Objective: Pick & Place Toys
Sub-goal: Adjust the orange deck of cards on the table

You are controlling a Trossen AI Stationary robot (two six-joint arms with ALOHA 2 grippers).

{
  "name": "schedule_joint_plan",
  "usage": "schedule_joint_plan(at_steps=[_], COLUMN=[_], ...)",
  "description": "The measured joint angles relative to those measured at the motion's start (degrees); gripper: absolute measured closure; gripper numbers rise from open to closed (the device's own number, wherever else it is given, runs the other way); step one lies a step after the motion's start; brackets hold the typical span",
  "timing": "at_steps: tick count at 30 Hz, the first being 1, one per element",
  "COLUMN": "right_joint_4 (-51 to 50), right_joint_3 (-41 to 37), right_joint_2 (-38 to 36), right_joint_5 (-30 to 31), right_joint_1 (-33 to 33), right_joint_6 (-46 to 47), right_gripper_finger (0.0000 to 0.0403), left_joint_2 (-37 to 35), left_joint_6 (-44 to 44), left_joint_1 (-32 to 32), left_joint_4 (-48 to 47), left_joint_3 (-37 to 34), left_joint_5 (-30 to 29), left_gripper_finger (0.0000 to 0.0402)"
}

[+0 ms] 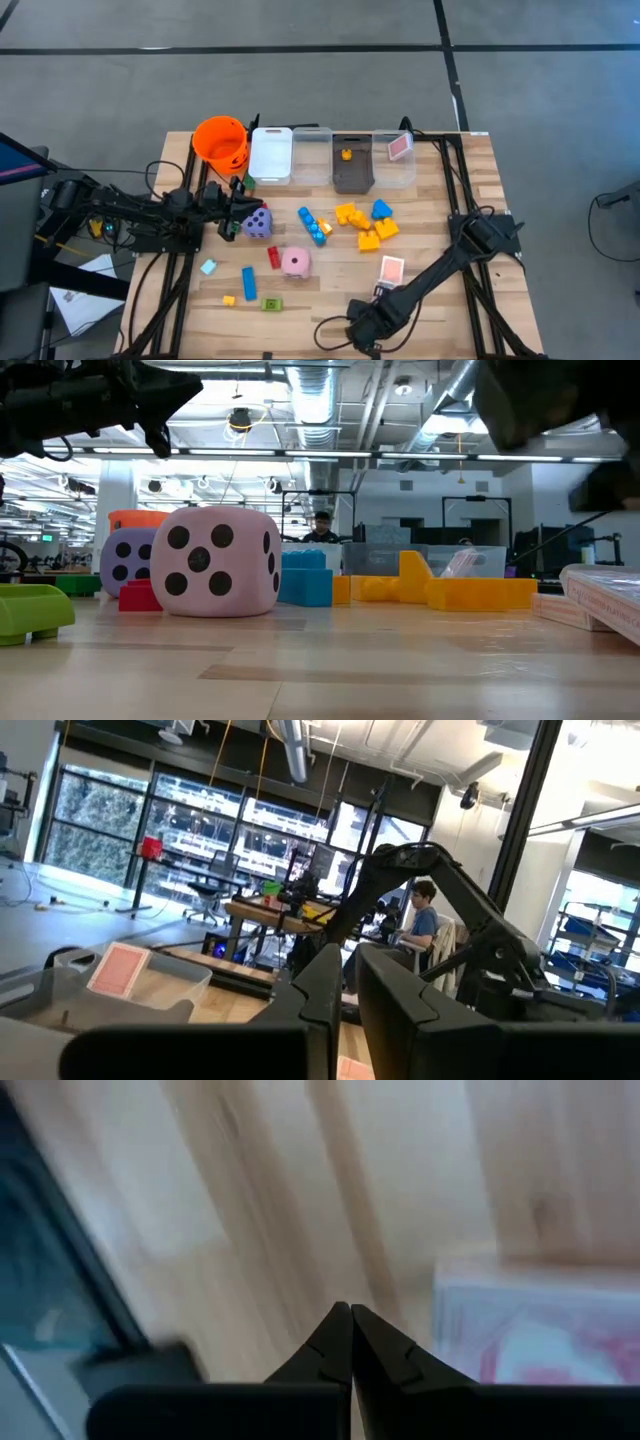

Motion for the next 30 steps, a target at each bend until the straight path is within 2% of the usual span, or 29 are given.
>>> schedule_joint_plan(at_steps=[6,9,11,14,17,21,27,30], right_joint_4=[-10.95,-11.03,-10.43,-19.11,-23.99,-23.99,-29.15,-29.66], right_joint_3=[0.19,-0.16,0.11,-0.08,-0.13,-0.07,-0.07,-0.07], right_joint_2=[0.7,-0.16,-0.91,-1.06,-1.04,-1.04,-1.04,-1.04], right_joint_5=[1.75,1.4,3.8,9.01,9.08,11.06,16.07,18.1], right_joint_1=[0.3,0.63,0.73,0.76,0.14,-0.06,-1.75,-3.02], right_joint_6=[7.11,4.32,2.47,5.78,8.01,2.3,2.01,-1.24], right_gripper_finger=[0.0403,0.0403,0.0403,0.0403,0.0403,0.0403,0.0403,0.0403], left_joint_2=[0.08,0.25,0.22,0.24,0.24,0.24,0.24,0.24], left_joint_6=[-1.15,-1.16,-1.16,-1.16,-1.17,-1.18,-1.18,-1.18], left_joint_1=[-0.04,-0.04,-0.03,-0.04,-0.09,-0.09,-0.11,-0.11], left_joint_4=[-0.42,-0.55,-0.29,-0.39,-0.39,-0.39,-0.39,-0.39], left_joint_3=[0.01,0.04,0.07,0.07,0.07,0.07,0.07,0.07], left_joint_5=[0.37,0.37,0.37,0.38,0.38,0.37,0.39,0.39], left_gripper_finger=[0.0372,0.0372,0.0372,0.0372,0.0372,0.0372,0.0372,0.0372])
